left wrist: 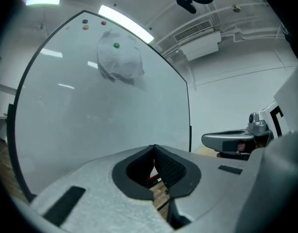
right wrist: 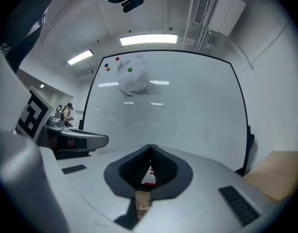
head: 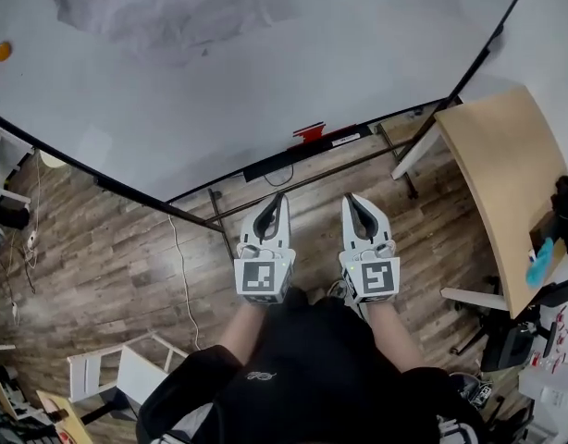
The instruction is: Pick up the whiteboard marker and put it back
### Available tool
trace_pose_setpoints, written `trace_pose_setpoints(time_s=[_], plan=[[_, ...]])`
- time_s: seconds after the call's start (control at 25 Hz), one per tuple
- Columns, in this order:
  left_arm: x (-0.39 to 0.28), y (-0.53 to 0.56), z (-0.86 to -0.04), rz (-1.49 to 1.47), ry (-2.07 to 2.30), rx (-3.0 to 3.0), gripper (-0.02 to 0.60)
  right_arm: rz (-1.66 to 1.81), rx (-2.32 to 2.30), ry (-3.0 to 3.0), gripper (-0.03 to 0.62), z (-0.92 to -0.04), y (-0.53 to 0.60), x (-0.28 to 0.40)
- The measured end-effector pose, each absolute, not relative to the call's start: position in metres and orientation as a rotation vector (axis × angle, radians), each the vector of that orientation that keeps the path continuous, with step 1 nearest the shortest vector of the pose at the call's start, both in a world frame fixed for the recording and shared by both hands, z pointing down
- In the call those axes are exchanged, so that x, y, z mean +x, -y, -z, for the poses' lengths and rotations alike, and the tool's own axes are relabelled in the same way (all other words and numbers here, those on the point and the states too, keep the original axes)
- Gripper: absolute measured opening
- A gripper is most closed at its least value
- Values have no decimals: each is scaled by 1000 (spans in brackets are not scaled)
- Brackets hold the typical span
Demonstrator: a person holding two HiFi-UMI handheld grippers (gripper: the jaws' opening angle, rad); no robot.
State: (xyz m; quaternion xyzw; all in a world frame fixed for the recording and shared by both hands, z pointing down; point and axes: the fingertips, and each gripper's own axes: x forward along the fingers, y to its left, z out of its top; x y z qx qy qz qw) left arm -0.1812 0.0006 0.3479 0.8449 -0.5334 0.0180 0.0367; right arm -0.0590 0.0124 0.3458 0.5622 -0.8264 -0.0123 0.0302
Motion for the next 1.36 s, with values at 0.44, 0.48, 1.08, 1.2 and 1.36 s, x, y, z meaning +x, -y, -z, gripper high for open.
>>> trace_pose_setpoints(time_s=[0.44, 0.48, 1.08, 1.2, 1.36], plan=[[-156, -21, -335, -48, 1697, 2592, 6, 59, 1685, 2626, 2, -335, -21, -46], [-156, -21, -334, -44, 1698, 2595, 6, 63, 1678, 2628, 2, -335, -21, -47], [-148, -25, -333, -37, 1703, 2597, 6, 72, 1660, 2627, 2, -334, -24, -42], [-145, -25, -334, -40, 1693, 2599, 6, 76, 1662, 2622, 2, -334, -23, -40], [-143, -22, -336, -30, 1681, 2596, 6, 74, 1663, 2621, 2, -336, -20, -39]])
